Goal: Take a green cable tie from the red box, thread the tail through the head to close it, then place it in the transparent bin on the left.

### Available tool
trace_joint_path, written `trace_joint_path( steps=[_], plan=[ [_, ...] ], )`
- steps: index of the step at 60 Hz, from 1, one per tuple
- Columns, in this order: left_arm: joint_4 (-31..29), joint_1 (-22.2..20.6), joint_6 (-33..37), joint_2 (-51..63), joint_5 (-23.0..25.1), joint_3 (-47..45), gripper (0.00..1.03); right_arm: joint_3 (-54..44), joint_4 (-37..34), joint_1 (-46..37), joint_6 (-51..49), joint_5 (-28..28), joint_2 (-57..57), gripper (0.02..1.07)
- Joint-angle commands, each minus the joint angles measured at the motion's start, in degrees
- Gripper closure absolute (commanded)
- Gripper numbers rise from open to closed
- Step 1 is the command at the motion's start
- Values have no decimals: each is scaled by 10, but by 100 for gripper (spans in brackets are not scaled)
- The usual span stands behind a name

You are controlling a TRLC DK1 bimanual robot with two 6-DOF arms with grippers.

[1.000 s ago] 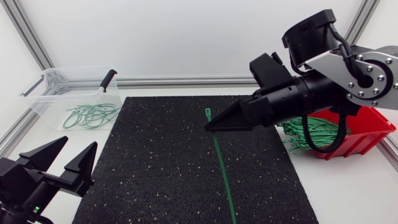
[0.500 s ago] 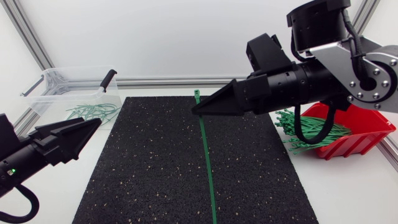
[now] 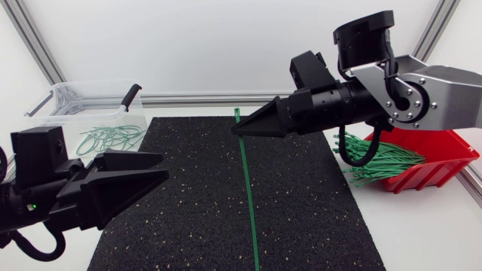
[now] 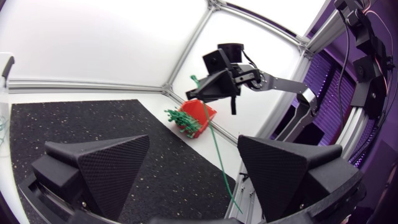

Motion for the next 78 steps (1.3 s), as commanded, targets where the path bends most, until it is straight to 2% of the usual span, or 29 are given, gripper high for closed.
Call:
trace_joint_path(
  steps=[1,9,27,39,52,62,70,74,78],
  plan=[
    [17,-32,-5,54,20,43,5,0,9,-4,13,-13,22,101],
    [40,-86,-2,119,28,79,5,7,14,0,11,-23,32,101],
    [92,-138,-4,230,47,126,5,-1,48,4,26,-24,17,101],
    [116,-159,6,293,48,149,5,-16,67,0,33,-25,5,101],
    [134,-159,6,330,48,169,5,-25,79,-4,33,-22,-2,101],
    [157,-158,4,346,47,173,15,-28,86,-5,33,-22,-2,101],
    [163,-149,1,359,47,185,30,-32,91,0,33,-21,-4,101],
    [170,-144,-2,360,47,187,45,-35,93,3,31,-19,-5,101],
    [170,-143,-7,362,47,193,52,-37,94,5,30,-18,-8,101]
  ],
)
